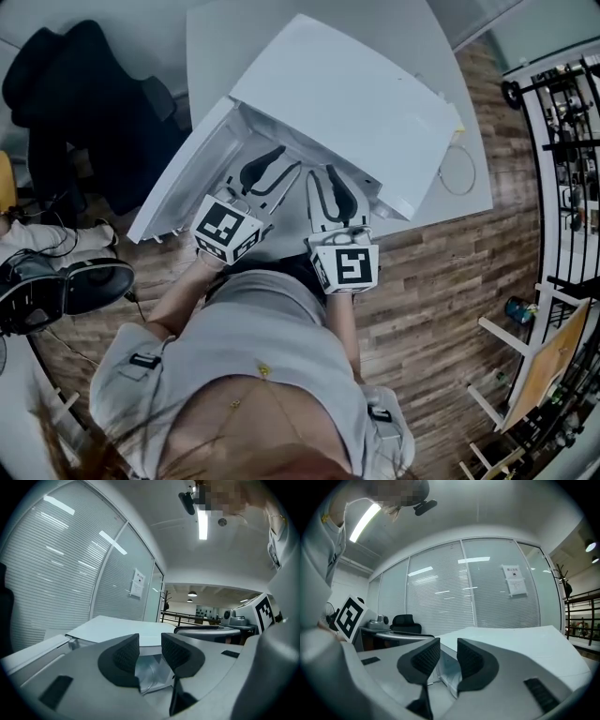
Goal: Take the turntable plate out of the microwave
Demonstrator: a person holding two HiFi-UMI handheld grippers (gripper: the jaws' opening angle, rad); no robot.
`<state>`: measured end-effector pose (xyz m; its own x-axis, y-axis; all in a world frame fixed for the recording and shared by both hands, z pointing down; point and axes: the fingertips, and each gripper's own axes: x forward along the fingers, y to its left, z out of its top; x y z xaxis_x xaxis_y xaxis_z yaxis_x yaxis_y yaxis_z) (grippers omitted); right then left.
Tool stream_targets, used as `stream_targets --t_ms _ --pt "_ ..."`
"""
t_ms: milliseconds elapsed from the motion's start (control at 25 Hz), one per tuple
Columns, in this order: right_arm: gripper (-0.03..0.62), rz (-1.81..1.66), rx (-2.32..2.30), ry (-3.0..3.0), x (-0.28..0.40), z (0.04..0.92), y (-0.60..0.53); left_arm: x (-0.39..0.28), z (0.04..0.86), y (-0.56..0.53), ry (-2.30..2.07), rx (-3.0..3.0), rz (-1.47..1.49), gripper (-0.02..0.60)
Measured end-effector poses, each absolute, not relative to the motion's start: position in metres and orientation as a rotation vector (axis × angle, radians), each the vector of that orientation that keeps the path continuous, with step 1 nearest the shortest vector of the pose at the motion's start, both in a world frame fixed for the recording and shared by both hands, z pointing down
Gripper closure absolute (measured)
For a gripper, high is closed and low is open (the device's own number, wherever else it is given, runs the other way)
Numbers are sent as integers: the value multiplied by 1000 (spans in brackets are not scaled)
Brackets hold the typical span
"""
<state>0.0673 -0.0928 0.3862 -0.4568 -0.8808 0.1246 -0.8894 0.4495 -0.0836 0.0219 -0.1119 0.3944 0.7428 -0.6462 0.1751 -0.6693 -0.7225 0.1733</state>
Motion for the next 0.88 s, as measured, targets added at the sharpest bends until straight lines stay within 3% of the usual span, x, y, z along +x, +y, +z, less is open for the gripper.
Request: stream_targets --t_ms 880 --pt "491 396 1655 -2328 61 509 -109 20 513 -132 -966 2599 392 436"
